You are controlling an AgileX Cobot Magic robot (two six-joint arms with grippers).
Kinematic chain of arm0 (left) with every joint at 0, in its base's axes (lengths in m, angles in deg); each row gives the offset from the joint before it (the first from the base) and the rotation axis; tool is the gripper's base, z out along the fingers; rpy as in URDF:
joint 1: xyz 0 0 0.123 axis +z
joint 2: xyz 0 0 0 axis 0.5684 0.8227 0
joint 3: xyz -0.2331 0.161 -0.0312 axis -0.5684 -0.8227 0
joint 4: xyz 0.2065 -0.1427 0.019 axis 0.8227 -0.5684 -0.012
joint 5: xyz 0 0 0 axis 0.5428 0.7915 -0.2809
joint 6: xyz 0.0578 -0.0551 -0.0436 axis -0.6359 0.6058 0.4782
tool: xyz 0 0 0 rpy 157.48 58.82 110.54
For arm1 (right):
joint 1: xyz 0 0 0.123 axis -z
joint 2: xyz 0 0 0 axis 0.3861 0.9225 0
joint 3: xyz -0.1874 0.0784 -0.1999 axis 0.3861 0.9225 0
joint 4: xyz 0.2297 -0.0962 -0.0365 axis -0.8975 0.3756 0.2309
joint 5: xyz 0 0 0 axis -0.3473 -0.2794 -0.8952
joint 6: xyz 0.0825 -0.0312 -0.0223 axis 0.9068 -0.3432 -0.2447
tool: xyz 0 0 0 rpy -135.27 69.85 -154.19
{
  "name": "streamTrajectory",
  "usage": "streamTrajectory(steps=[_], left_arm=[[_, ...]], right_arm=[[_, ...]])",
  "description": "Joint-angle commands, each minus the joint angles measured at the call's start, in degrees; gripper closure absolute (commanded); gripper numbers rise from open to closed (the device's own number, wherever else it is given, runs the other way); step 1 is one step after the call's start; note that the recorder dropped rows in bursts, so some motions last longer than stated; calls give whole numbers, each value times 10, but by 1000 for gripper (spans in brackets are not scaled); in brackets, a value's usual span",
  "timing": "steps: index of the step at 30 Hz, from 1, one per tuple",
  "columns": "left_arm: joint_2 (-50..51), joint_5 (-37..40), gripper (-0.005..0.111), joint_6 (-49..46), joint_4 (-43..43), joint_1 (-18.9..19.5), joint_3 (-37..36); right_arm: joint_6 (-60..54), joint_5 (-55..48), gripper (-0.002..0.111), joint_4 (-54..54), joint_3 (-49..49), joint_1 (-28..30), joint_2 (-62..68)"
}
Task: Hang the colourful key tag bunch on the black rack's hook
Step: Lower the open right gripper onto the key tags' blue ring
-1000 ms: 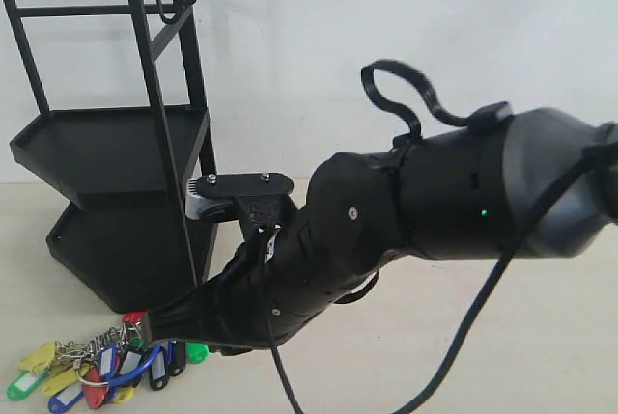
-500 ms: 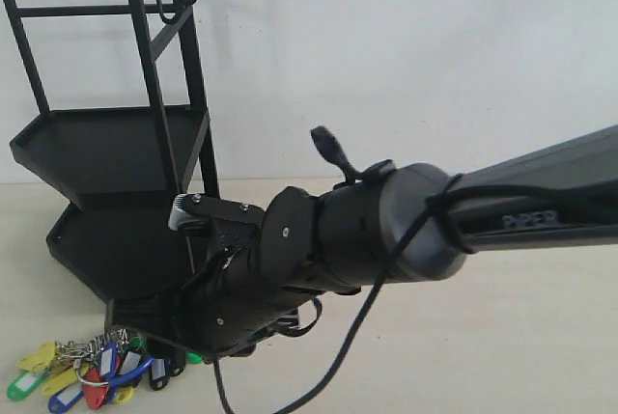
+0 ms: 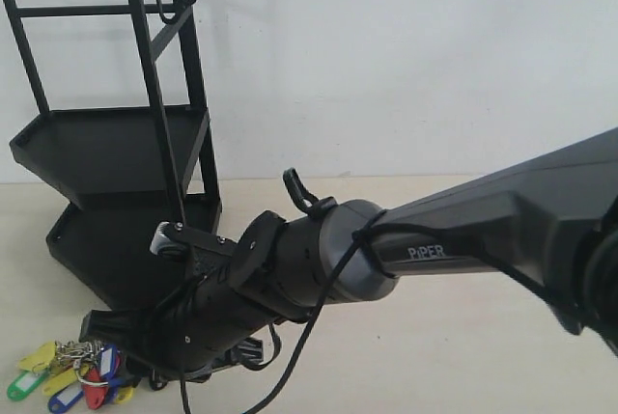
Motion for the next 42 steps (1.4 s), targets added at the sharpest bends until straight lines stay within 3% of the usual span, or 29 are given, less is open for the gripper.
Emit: streamTrajectory(steps=[1, 5, 42], left_arm=[[-1, -4, 102, -2, 3, 1, -2], [-1, -4, 102, -2, 3, 1, -2], [-1, -4, 102, -2, 3, 1, -2]], right_arm=[[-24, 8, 69, -21, -11, -5, 9], [-31, 19, 63, -30, -13, -5, 9], [-37, 94, 63, -94, -23, -17, 54]])
